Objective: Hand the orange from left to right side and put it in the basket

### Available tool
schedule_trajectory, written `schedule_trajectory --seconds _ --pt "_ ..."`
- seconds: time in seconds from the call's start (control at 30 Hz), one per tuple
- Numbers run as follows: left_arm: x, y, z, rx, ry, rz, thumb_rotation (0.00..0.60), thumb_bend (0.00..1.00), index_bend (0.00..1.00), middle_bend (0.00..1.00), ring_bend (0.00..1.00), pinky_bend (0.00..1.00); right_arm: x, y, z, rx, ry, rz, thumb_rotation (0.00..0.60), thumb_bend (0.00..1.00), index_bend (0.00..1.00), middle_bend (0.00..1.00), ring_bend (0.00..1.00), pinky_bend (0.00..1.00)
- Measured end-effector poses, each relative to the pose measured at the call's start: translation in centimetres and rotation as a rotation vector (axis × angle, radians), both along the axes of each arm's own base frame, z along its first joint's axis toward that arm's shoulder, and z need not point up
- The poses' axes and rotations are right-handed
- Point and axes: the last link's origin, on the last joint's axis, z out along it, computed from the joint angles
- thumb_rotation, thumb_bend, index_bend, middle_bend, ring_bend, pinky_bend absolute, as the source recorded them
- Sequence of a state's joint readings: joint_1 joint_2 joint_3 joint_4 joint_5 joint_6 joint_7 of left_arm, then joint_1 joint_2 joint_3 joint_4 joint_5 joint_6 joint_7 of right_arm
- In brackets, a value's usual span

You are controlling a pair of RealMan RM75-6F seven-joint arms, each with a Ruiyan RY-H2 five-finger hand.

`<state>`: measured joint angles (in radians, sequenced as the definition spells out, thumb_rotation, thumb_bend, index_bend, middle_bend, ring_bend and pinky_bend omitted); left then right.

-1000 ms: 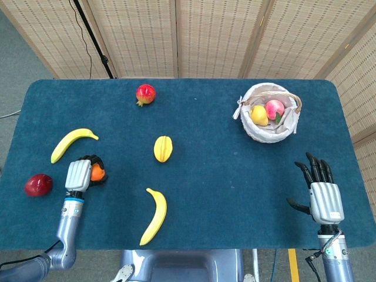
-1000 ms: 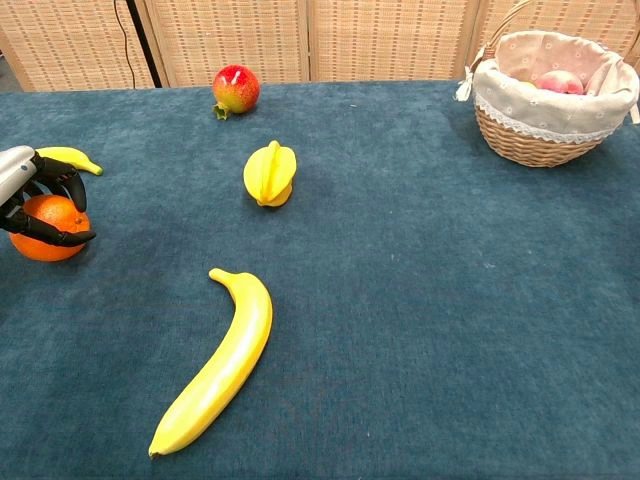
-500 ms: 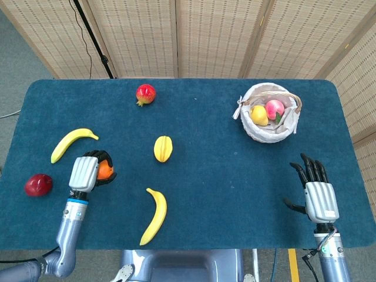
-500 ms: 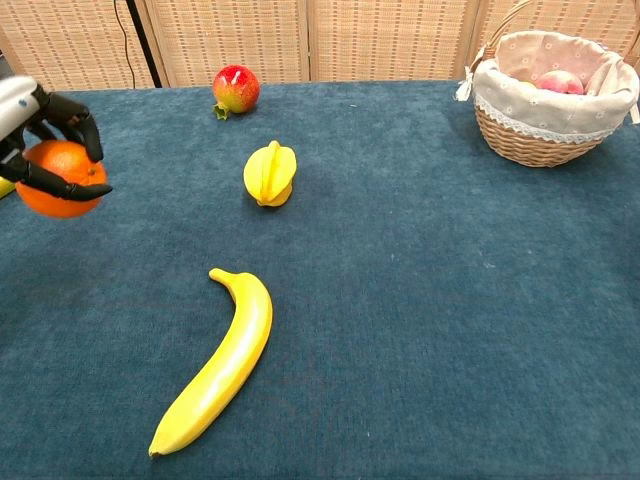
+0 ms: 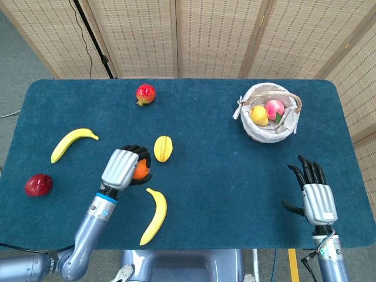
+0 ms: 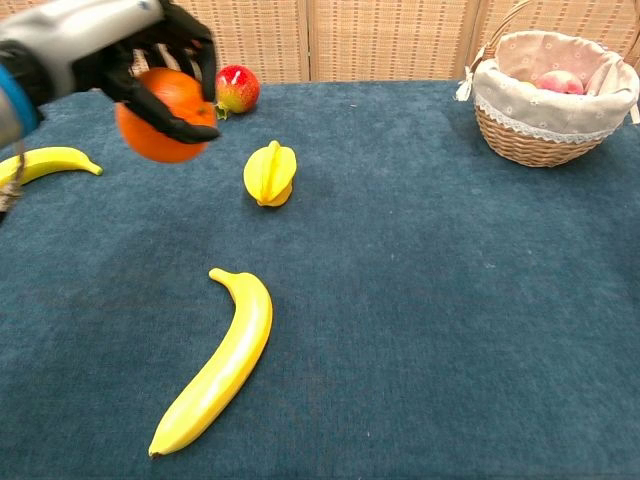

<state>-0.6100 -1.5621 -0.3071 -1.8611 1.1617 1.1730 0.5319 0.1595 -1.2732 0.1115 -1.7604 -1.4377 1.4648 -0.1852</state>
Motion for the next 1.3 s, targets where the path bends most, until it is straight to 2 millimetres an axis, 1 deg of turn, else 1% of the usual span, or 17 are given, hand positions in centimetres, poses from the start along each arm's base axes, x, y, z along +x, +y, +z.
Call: schedule_trajectory --seconds 0.03,0.2,0.27,0.4,0.67,0.83,0.93,1.03,1.2,1.3 --pt "0.7 0.4 -0.7 -0.025 0.0 -0.007 0.6 0.25 0.64 0.52 0.4 0.44 0.0 0.1 0.1 -0.004 0.0 -0.001 0.6 0.0 0.17 0.02 0.0 0.0" --pt "2.9 1.8 -3.8 -0.1 0.007 -0.026 0.6 0.25 0.64 0.52 0.4 0.44 -0.1 0.6 0.5 -0.02 0.003 -0.007 0.6 0.0 0.17 0.03 0.0 0.0" --pt "4.1 2.3 -5.4 -0.133 0.006 -0.039 0.6 0.25 0.64 0.52 0.4 0.44 -0.2 0.7 0.7 -0.026 0.005 -0.013 0.6 0.0 0.17 0.03 0.0 0.0" --pt "5.7 3.1 -7.3 -0.173 0.006 -0.058 0.6 0.25 0.64 0.52 0.4 0.44 -0.2 1.0 0.9 -0.034 0.008 -0.02 0.6 0.0 0.17 0.03 0.0 0.0" --pt "8.4 4.4 -10.4 -0.236 -0.001 -0.08 0.6 0.26 0.64 0.53 0.41 0.45 -0.2 1.1 1.0 -0.035 0.011 -0.022 0.6 0.0 0.17 0.03 0.0 0.0" --pt "10.2 5.0 -13.1 -0.285 -0.003 -0.081 0.6 0.26 0.64 0.53 0.41 0.45 -0.2 1.2 1.1 -0.035 0.01 -0.023 0.6 0.0 0.17 0.03 0.0 0.0" --pt "10.8 4.8 -14.7 -0.315 0.004 -0.08 0.6 0.26 0.64 0.53 0.41 0.45 -0.2 1.2 1.1 -0.035 0.007 -0.023 0.6 0.0 0.17 0.03 0.0 0.0" --pt "10.9 4.3 -15.8 -0.339 -0.002 -0.075 0.6 0.26 0.64 0.53 0.41 0.45 -0.2 1.2 1.2 -0.035 0.004 -0.022 0.6 0.0 0.17 0.03 0.0 0.0" --pt "10.3 4.2 -16.5 -0.335 0.015 -0.069 0.6 0.26 0.64 0.53 0.4 0.45 -0.2 1.3 1.3 -0.038 0.001 -0.019 0.6 0.0 0.17 0.03 0.0 0.0" --pt "10.2 4.3 -16.5 -0.328 0.01 -0.064 0.6 0.25 0.62 0.49 0.38 0.45 -0.2 1.3 1.3 -0.038 0.002 -0.018 0.6 0.0 0.17 0.03 0.0 0.0"
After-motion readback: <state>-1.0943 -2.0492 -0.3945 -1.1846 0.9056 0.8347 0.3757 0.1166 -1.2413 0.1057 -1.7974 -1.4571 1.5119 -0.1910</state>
